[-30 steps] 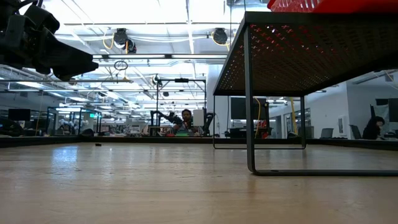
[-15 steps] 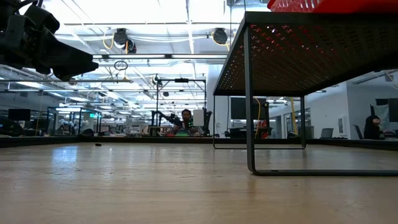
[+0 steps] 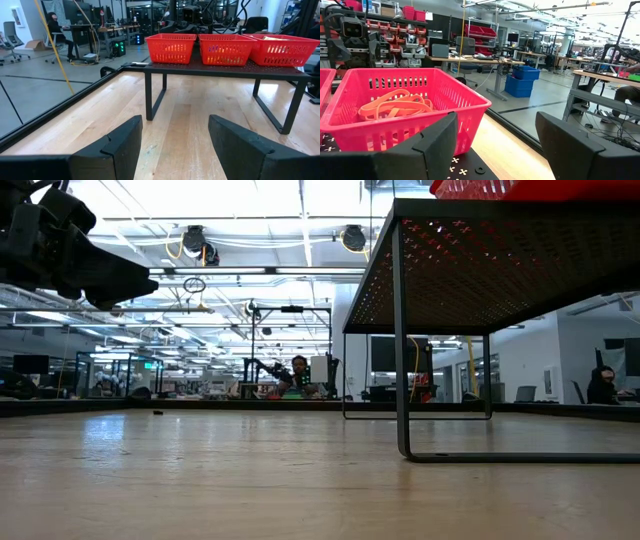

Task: Pick & Place Office Desk Supplies
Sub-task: Return to Home Position

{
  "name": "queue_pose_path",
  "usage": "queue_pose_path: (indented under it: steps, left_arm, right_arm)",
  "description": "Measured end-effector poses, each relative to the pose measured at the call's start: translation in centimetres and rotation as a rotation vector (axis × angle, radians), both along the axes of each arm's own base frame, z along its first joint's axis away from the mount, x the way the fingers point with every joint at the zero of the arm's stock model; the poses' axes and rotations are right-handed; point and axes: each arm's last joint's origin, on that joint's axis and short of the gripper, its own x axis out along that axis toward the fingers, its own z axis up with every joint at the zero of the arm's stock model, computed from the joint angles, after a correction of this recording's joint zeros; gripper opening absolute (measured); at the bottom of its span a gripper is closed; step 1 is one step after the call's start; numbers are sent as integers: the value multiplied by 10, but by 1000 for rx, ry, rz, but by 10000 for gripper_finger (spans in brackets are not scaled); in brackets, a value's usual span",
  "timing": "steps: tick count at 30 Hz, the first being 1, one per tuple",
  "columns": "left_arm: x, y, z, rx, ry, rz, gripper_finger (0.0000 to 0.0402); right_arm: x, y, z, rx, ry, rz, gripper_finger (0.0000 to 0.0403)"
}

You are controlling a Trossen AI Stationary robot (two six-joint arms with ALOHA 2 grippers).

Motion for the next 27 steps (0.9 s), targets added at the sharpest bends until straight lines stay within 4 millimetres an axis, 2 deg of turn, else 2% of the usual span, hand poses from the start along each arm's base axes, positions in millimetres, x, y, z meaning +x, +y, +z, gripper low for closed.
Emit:
queue_pose_path:
  steps: [27]
  left_arm:
    - [0,0,0,0,0,0,239]
  right_arm:
    - [0,0,0,0,0,0,255]
